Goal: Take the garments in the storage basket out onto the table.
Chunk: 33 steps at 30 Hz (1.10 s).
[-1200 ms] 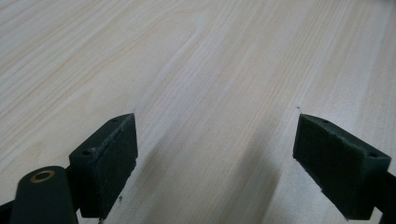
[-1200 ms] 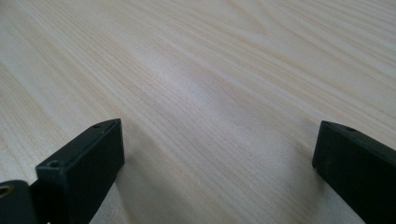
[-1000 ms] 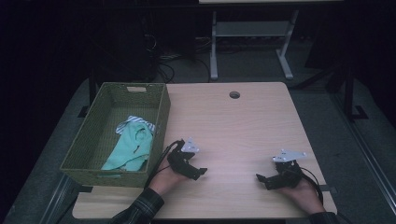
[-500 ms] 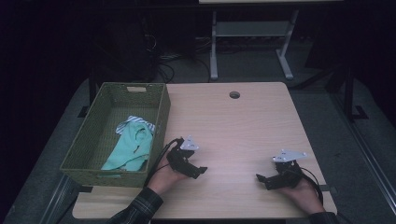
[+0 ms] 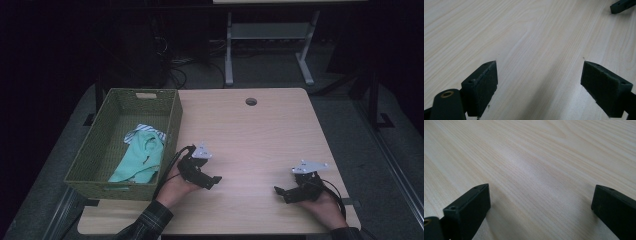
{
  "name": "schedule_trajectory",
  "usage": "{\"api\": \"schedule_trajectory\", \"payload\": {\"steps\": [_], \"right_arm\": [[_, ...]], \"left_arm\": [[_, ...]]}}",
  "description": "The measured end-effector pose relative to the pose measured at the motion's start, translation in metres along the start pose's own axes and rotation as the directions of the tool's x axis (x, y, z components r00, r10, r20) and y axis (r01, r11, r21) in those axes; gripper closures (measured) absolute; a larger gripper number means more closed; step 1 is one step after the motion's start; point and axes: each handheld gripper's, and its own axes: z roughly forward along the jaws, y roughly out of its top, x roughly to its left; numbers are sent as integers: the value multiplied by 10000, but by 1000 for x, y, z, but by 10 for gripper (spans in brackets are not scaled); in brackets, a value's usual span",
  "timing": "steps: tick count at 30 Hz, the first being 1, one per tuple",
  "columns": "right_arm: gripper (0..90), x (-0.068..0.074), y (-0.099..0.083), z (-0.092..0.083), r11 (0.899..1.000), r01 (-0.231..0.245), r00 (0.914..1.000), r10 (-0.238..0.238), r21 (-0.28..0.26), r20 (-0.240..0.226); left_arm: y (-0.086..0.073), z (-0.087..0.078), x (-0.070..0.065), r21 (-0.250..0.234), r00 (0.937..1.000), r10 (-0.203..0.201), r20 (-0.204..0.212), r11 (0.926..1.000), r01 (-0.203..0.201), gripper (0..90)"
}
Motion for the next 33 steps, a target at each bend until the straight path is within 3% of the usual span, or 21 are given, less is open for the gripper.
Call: {"api": "schedule_trajectory", "payload": {"steps": [7,13,19,23,24,26,33], "right_arm": [[17,0,0,0,10000,2,10000,-2,16,2],[17,0,0,0,10000,7,10000,-7,12,3],[17,0,0,0,10000,8,10000,-8,11,4],[17,0,0,0,10000,1,10000,-1,12,4],[17,0,0,0,10000,2,10000,-2,10,3],[17,0,0,0,10000,3,10000,-3,10,3],[17,0,0,0,10000,-5,10000,5,14,1]], "left_arm": [[3,-4,-1,-59,10000,31,20,10000,-31,136],[7,-11,1,-342,9989,-226,412,9991,240,136],[11,-14,1,-293,9991,-53,414,9995,65,136],[13,-15,2,-303,9991,-64,426,9995,77,136],[13,-15,1,-396,9988,-214,451,9989,232,136],[15,-17,2,-320,9990,-40,456,9995,54,136],[18,-19,2,-332,9984,-63,557,9994,81,137]]}}
